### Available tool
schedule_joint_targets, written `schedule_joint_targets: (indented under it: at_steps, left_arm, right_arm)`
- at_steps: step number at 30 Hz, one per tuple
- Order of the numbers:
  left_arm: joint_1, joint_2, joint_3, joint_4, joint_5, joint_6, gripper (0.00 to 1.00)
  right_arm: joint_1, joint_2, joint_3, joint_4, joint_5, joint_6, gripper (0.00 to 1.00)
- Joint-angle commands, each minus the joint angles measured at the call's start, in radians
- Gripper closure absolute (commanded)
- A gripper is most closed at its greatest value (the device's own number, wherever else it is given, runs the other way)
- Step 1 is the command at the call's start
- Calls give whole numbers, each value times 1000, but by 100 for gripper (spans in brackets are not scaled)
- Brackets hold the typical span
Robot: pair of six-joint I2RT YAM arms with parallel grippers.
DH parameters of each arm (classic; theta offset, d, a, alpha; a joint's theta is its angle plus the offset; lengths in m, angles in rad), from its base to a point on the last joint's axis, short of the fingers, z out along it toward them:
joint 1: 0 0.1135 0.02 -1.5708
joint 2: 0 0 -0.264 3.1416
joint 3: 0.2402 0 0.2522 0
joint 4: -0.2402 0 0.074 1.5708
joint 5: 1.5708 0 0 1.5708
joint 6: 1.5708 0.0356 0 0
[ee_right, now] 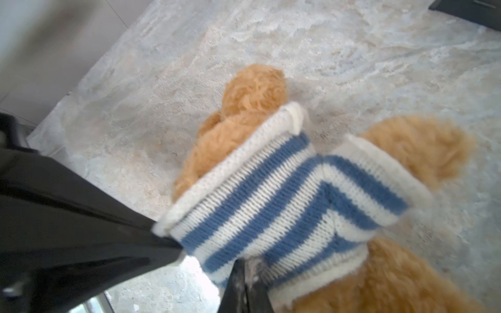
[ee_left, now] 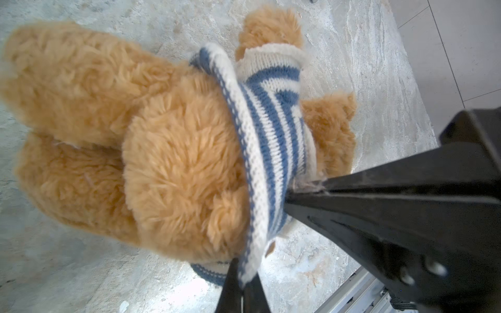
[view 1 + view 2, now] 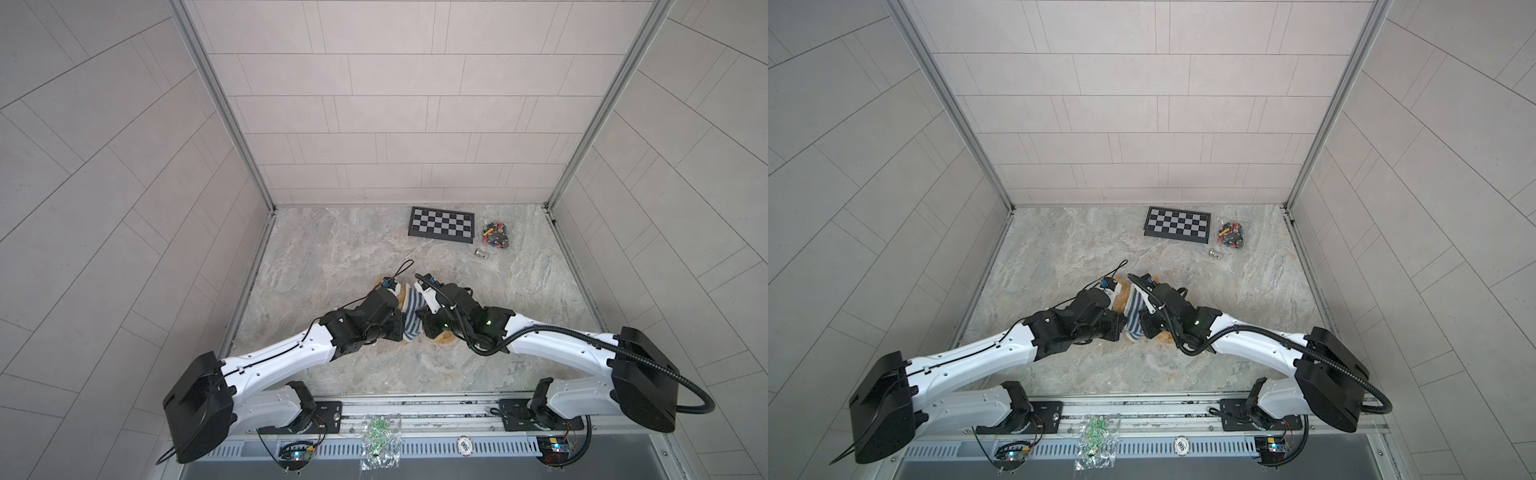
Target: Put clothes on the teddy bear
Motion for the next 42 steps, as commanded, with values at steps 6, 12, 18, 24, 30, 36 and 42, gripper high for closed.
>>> schedule_joint_targets:
  at_steps: [6, 12, 18, 24, 30, 36, 42]
  left_arm:
    - [6, 5, 26, -1, -4, -1, 100]
    - [6, 4, 32, -10, -16, 4, 100]
    - [9, 10, 52, -22, -14, 20, 100]
    - [19, 1, 64, -47, -6, 43, 100]
    - [24, 19, 70, -14, 2, 32, 100]
    - [49, 33, 81, -14, 8, 43, 100]
    - [170, -9, 49, -40, 66, 83, 100]
  right_arm:
    - [-84, -63, -75, -33, 35, 1, 96]
    - [-84, -172, -34, -171, 64, -18, 84]
    - [-83, -265, -59, -271, 90, -34, 54]
    - [-81, -215, -84, -212, 91, -25, 38]
    - [-84, -91, -74, -129, 122, -20, 37]
    - [-101, -29, -73, -139, 154, -25, 67]
    - [-140, -60, -87, -193, 151, -78, 100]
